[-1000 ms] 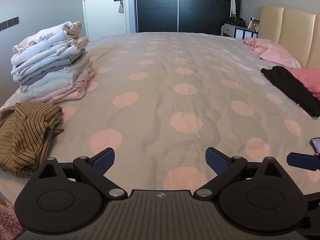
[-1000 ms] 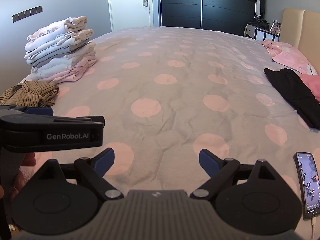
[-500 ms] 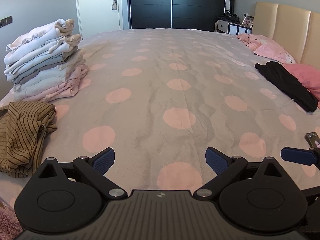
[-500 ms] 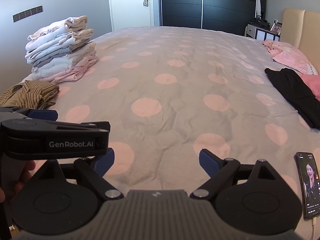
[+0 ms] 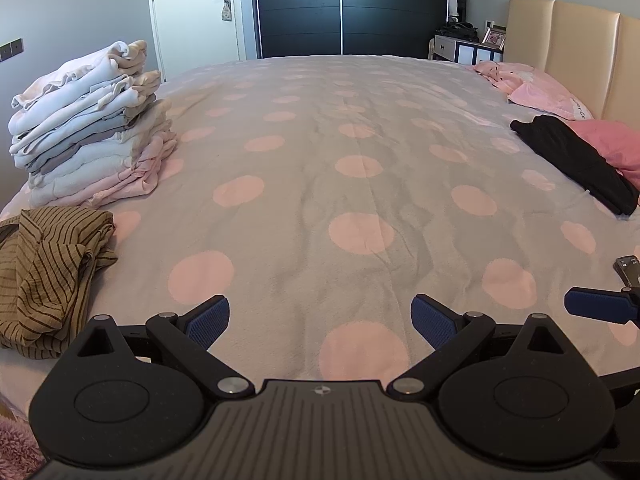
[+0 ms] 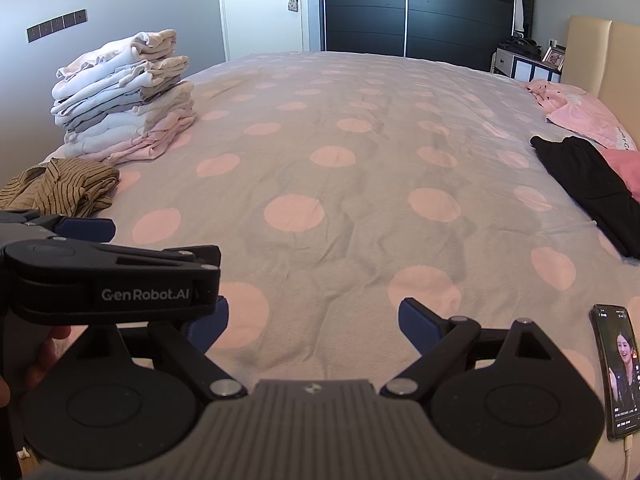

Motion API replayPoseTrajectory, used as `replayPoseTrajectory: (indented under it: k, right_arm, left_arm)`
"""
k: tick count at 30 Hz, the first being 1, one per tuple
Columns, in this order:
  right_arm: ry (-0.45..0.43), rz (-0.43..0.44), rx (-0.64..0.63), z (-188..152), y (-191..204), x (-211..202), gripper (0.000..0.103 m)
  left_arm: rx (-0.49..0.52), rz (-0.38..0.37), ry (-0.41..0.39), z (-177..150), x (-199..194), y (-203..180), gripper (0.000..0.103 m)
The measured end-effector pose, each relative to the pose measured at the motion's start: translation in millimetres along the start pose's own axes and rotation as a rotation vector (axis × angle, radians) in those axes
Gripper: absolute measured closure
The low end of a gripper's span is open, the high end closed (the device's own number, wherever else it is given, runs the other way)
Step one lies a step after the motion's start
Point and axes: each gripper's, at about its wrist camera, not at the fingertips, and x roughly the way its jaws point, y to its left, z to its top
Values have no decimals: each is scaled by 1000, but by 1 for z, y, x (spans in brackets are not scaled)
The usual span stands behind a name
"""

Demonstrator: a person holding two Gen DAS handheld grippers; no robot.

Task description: Fold clothes

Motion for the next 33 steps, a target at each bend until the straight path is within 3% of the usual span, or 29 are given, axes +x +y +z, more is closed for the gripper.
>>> replayPoseTrajectory:
  k: [33]
  right_arm:
    - [13, 4, -7, -2, 1, 4, 10]
  left_arm:
    - [9, -3, 18, -2, 3, -1, 4]
